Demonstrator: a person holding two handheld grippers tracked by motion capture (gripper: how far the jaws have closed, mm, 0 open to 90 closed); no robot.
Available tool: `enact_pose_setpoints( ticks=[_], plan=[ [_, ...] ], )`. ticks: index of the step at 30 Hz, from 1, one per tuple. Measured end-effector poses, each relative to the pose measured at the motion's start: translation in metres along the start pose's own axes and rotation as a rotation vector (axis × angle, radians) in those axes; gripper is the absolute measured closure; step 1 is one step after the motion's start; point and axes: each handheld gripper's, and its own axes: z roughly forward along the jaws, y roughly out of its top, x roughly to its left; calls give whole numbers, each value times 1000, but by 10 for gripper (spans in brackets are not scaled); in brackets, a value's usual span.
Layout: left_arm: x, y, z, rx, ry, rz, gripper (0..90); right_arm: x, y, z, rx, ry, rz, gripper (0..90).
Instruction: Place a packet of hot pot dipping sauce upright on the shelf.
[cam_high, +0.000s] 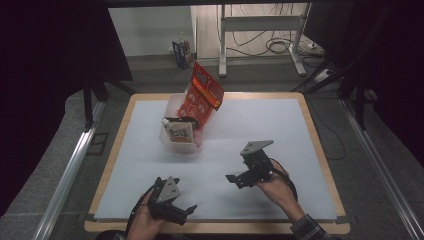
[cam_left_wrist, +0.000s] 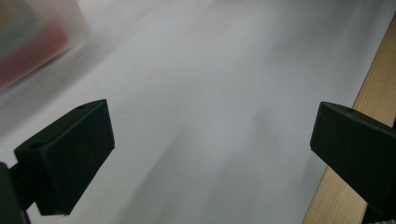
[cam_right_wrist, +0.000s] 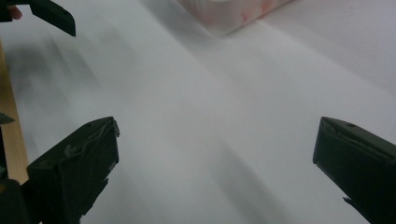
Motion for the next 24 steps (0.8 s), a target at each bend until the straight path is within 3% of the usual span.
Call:
enact_pose_setpoints(
  ticks=[8, 20, 24],
  plan=[
    [0, 0, 0, -9, -6, -7, 0, -3, -18, -19, 8, -38, 18, 0],
    [0, 0, 1, 0, -11, -3, 0, -3, -34, -46, -44, -61, 56, 0],
    [-1, 0, 2, 3, -13, -1, 0, -3, -42, -51, -34, -85, 54, 0]
  ],
)
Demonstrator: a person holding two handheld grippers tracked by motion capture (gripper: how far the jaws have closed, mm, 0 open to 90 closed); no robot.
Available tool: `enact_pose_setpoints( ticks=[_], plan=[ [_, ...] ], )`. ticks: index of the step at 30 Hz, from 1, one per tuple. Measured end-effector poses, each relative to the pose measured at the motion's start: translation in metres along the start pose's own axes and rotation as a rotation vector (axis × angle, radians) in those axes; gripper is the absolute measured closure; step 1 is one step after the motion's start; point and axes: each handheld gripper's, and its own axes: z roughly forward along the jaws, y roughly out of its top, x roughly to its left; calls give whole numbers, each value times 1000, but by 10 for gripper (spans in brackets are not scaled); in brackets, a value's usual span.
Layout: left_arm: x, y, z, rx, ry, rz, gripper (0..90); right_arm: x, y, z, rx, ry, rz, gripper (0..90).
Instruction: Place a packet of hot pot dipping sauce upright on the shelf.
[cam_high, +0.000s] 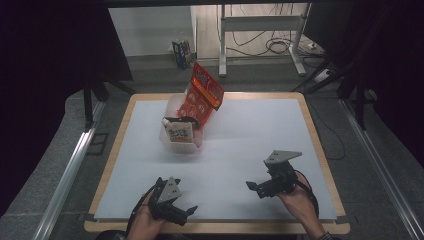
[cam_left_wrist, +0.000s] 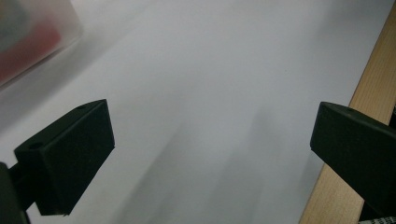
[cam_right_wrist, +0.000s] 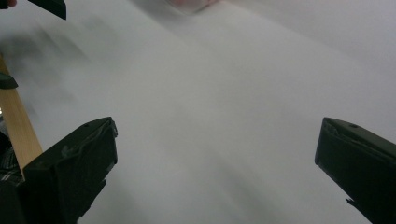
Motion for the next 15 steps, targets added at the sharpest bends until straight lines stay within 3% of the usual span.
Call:
enact_pose_setpoints(
  ticks=[4, 9, 15],
  plan=[
    [0, 0, 0, 2, 3, 1, 0, -1, -8, -3, 7, -26, 7, 0],
    [0, 0, 0, 2, 2, 1, 0, 0, -17, -11, -10, -124, -35, 0],
    [0, 0, 1, 3, 1, 0, 0, 0, -26, -21, -34, -153, -14, 13]
  ],
)
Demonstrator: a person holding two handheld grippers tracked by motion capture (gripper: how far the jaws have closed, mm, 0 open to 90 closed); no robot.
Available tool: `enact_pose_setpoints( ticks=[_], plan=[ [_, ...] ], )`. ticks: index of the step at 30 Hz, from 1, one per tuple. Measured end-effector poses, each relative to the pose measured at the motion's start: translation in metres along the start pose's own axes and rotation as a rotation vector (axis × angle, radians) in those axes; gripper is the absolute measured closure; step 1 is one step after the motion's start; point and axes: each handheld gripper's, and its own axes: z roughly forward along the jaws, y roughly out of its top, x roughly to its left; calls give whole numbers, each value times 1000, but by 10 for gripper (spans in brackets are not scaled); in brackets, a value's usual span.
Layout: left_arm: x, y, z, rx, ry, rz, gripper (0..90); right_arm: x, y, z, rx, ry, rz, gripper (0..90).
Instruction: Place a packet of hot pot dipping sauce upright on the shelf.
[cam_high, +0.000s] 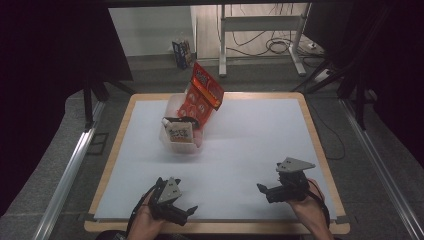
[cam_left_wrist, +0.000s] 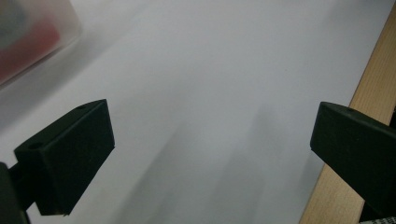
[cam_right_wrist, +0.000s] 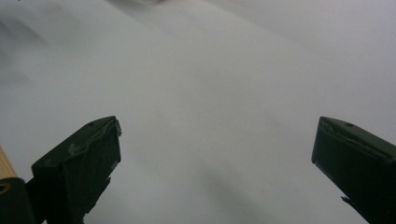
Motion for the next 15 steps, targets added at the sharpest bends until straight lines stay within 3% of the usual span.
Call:
enact_pose_setpoints(
  ticks=[8, 15],
  plan=[
    [0, 0, 0, 1, -1, 0, 0, -2, -11, -11, -12, -22, 14, 15],
    [0, 0, 1, 6, -2, 2, 0, -7, -27, -15, 12, -28, 75, 14]
  ],
)
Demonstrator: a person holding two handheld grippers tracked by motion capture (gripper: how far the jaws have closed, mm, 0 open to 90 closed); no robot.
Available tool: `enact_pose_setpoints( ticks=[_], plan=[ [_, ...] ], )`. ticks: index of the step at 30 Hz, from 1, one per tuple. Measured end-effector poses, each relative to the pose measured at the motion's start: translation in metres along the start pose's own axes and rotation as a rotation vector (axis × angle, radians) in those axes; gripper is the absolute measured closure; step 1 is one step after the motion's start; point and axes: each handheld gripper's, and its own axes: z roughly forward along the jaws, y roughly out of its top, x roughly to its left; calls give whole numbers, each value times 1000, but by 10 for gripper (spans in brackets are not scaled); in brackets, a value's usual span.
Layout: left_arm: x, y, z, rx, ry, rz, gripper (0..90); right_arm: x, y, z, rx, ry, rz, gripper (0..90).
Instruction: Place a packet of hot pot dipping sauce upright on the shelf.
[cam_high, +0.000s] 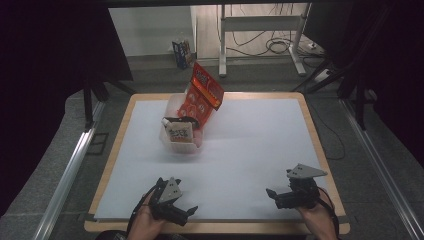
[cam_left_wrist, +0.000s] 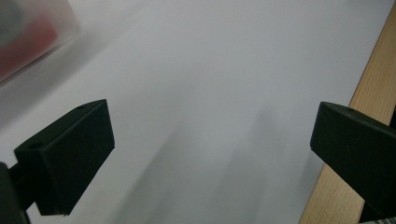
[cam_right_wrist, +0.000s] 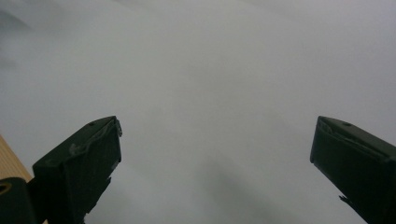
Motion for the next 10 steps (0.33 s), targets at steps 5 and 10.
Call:
enact_pose_setpoints(
  ticks=[5, 10],
  plan=[
    [-1, 0, 1, 3, 0, 1, 0, -5, -8, -4, 6, -7, 33, 14],
    [0, 1, 1, 5, 2, 4, 0, -8, -12, -6, 8, -8, 44, 14]
  ],
)
